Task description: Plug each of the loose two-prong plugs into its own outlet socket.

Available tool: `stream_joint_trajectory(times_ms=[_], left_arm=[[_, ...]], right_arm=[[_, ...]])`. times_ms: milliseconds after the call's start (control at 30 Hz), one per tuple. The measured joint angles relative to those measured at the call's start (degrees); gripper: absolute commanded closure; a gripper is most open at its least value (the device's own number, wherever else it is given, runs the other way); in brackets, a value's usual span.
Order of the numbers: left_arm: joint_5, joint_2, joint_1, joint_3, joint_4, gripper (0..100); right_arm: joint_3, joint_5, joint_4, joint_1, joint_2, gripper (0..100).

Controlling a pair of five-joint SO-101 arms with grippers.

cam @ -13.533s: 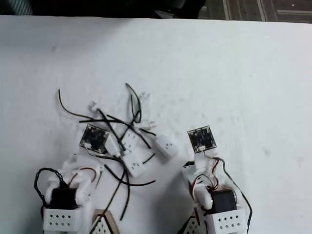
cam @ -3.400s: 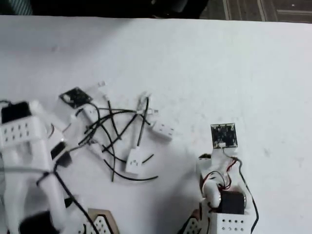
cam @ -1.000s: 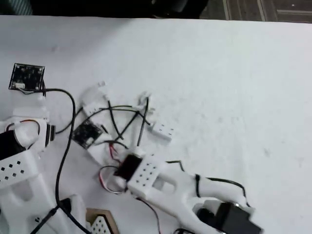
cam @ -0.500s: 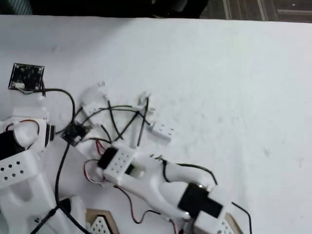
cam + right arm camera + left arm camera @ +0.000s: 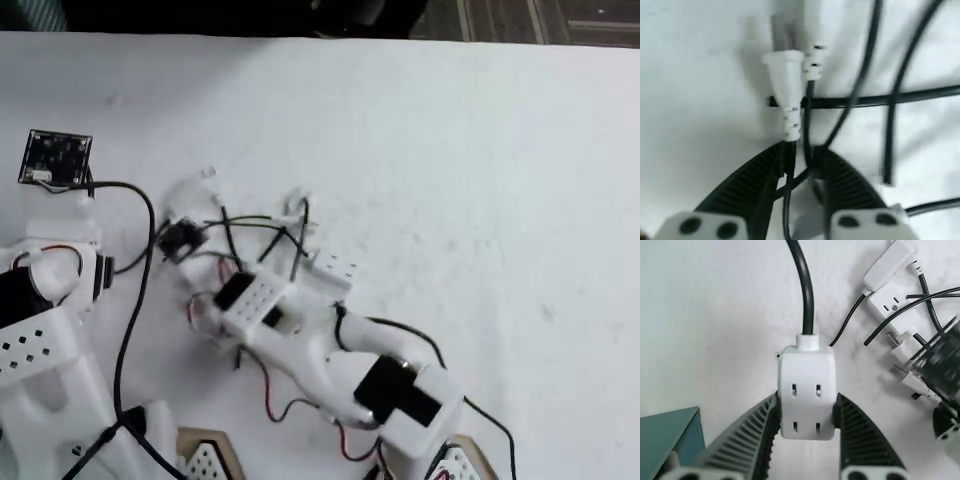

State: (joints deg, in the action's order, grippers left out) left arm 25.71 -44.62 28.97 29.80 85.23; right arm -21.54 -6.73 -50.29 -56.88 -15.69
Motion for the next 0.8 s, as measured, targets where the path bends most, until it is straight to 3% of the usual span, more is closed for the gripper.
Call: stream_joint_trajectory(times_ms=[300, 800], left_arm=[[0.0, 0.0, 0.0, 0.0, 0.0, 98], [0.0, 0.0, 0.0, 0.0, 0.0, 98]], right_arm=[[0.7, 7.1, -5.6, 5.6, 3.5, 98.1], [-7.1, 18.6, -11.1, 26.0, 29.7, 98.1]])
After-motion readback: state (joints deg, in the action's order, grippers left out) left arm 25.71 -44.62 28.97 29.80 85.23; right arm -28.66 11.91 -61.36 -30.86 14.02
